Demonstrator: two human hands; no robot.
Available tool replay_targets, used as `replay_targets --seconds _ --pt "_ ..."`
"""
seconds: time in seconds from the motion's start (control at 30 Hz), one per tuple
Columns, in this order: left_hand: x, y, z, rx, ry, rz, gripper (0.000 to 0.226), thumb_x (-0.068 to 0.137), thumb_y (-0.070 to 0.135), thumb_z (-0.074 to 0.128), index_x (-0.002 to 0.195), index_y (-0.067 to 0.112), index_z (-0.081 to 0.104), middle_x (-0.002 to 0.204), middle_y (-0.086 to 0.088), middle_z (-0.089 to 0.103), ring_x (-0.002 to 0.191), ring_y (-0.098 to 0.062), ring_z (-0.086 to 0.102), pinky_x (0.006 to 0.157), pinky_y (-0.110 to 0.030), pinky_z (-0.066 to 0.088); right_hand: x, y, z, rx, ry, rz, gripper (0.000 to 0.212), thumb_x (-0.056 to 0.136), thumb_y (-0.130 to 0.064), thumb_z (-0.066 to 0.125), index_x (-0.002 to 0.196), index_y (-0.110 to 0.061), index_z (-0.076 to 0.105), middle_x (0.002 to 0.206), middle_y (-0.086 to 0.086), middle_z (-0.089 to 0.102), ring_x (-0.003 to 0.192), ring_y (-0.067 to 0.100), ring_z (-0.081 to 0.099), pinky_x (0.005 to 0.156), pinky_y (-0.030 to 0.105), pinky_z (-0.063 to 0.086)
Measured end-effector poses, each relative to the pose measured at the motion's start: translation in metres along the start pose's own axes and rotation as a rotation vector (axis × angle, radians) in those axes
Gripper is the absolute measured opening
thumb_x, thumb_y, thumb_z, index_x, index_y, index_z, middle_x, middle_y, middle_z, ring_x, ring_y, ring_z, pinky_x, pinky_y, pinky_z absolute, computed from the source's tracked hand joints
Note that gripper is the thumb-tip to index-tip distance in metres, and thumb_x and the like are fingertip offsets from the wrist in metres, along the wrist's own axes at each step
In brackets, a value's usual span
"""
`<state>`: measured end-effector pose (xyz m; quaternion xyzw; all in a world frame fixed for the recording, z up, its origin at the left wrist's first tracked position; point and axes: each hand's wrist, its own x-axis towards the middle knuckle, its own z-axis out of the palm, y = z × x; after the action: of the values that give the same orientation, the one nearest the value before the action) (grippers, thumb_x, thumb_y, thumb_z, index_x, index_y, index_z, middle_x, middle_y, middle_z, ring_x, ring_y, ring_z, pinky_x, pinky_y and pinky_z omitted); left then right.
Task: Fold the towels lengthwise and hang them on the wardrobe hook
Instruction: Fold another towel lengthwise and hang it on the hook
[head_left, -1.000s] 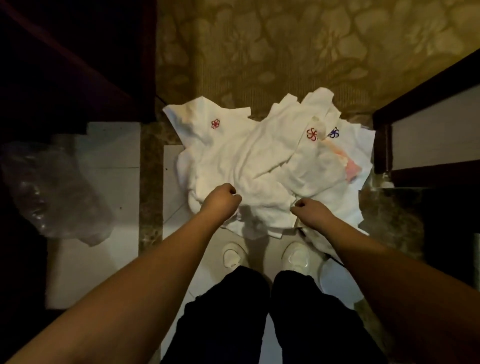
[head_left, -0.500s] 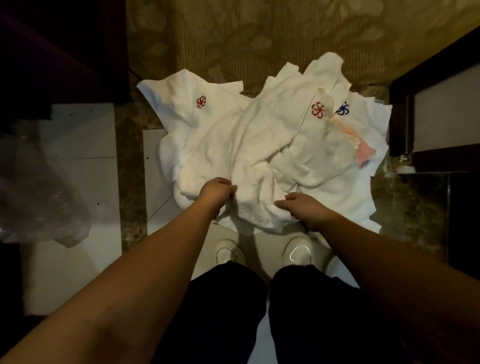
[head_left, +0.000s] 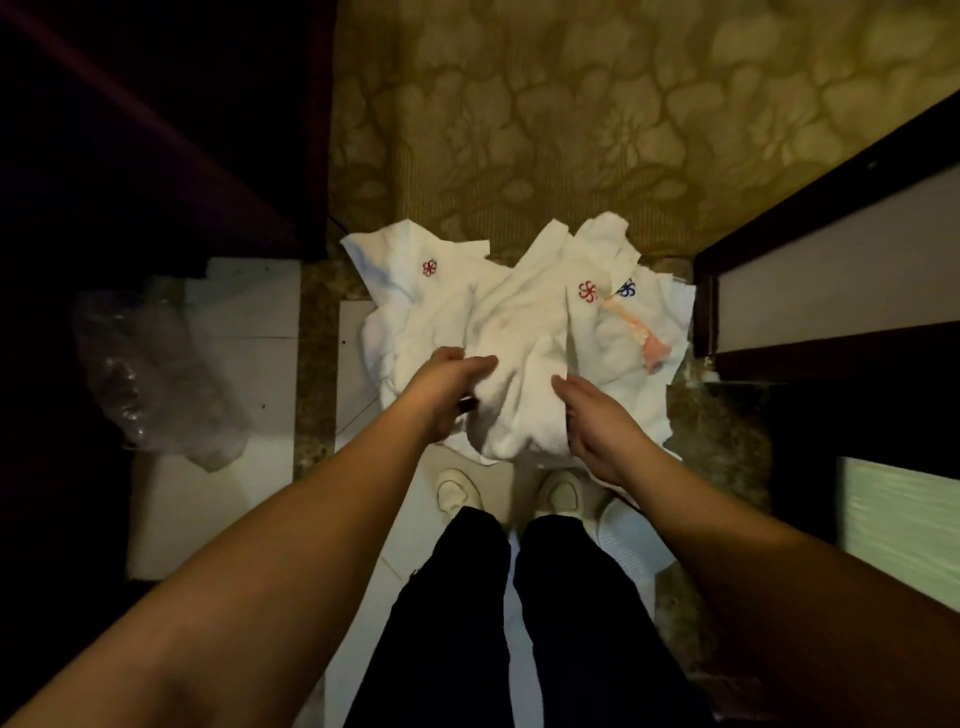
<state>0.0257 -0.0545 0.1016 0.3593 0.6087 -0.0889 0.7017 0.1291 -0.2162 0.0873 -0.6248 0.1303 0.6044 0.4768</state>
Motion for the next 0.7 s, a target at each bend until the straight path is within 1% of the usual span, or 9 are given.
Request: replay_targets --seconds 0.07,0.13,0.2,0.3,0.4,0.47,0.53,0.63,0.7 --pt "-0.027 0.022 0.005 -0.113 -0.019 0.043 0.053 0.088 0.01 0.07 0.135 0.009 0.047 0.119 -0.013 0.066 0.105 -0.032 0.066 0.091 -0.046 0.056 -0.027 -0.026 0.006 -0.064 -0.026 -0.056 0.037 0.099 -0.026 0.059 0.135 -0.02 0.052 0.125 0.004 0.068 0.111 0.022 0.067 0.083 0.036 0.058" --pt "-0.056 0.045 0.01 -0.219 -0.043 0.078 0.049 0.09 0.005 0.066 0.135 0.008 0.047 0.124 -0.014 0.065 0.106 -0.032 0.065 0.083 -0.042 0.057 -0.057 -0.05 0.012 -0.283 0.001 -0.102 0.054 0.093 -0.021 0.068 0.143 -0.019 0.047 0.132 0.007 0.063 0.116 0.024 0.063 0.099 0.045 0.052" --pt "-0.08 0.067 0.015 -0.261 -0.02 0.106 0.055 0.091 0.008 0.067 0.14 0.012 0.042 0.129 -0.014 0.06 0.113 -0.034 0.061 0.095 -0.047 0.053 -0.085 -0.074 0.018 -0.461 0.107 -0.151 0.059 0.089 -0.028 0.068 0.144 -0.017 0.048 0.139 0.008 0.059 0.12 0.028 0.059 0.104 0.047 0.048" --pt "-0.125 0.1 0.023 -0.222 0.031 0.179 0.06 0.094 0.015 0.066 0.145 0.018 0.036 0.118 -0.01 0.058 0.108 -0.03 0.059 0.097 -0.044 0.05 -0.132 -0.117 0.028 -0.565 0.251 -0.187 0.054 0.101 -0.036 0.05 0.147 -0.008 0.044 0.149 0.012 0.047 0.132 0.034 0.047 0.11 0.046 0.041" --pt "-0.169 0.121 0.029 -0.019 0.045 0.279 0.067 0.093 0.026 0.066 0.15 0.021 0.032 0.129 -0.004 0.052 0.12 -0.029 0.053 0.095 -0.041 0.047 -0.173 -0.152 0.043 -0.645 0.253 -0.173 0.054 0.103 -0.035 0.048 0.147 -0.004 0.039 0.149 0.019 0.045 0.133 0.036 0.046 0.108 0.038 0.041" --pt "-0.205 0.125 0.03 0.151 0.052 0.391 0.071 0.087 0.028 0.07 0.148 0.019 0.036 0.138 -0.003 0.051 0.128 -0.03 0.05 0.103 -0.044 0.045 -0.201 -0.172 0.053 -0.464 0.204 -0.182 0.048 0.104 -0.036 0.046 0.14 -0.005 0.049 0.138 0.017 0.056 0.124 0.036 0.055 0.099 0.038 0.046" --pt "-0.232 0.123 0.028 0.339 0.072 0.468 0.088 0.074 0.031 0.073 0.15 0.02 0.032 0.145 -0.01 0.046 0.13 -0.033 0.049 0.105 -0.049 0.046 -0.212 -0.188 0.063 -0.23 0.154 -0.167 0.04 0.103 -0.036 0.049 0.132 -0.009 0.052 0.132 0.011 0.059 0.118 0.034 0.059 0.103 0.043 0.048" --pt "-0.283 0.111 0.023 0.554 0.108 0.549 0.088 0.08 0.019 0.072 0.154 0.017 0.026 0.155 -0.012 0.028 0.137 -0.033 0.039 0.104 -0.044 0.046 -0.209 -0.198 0.07 -0.167 0.128 -0.139 0.04 0.098 -0.036 0.054 0.118 -0.003 0.058 0.127 0.015 0.063 0.112 0.035 0.062 0.102 0.051 0.05" --pt "-0.314 0.101 0.022 0.606 0.043 0.598 0.083 0.08 0.019 0.071 0.153 0.017 0.03 0.153 -0.007 0.032 0.137 -0.028 0.04 0.103 -0.041 0.046 -0.223 -0.207 0.084 -0.153 0.084 -0.121 0.041 0.099 -0.036 0.052 0.116 -0.001 0.059 0.122 0.021 0.064 0.112 0.037 0.062 0.101 0.052 0.05"
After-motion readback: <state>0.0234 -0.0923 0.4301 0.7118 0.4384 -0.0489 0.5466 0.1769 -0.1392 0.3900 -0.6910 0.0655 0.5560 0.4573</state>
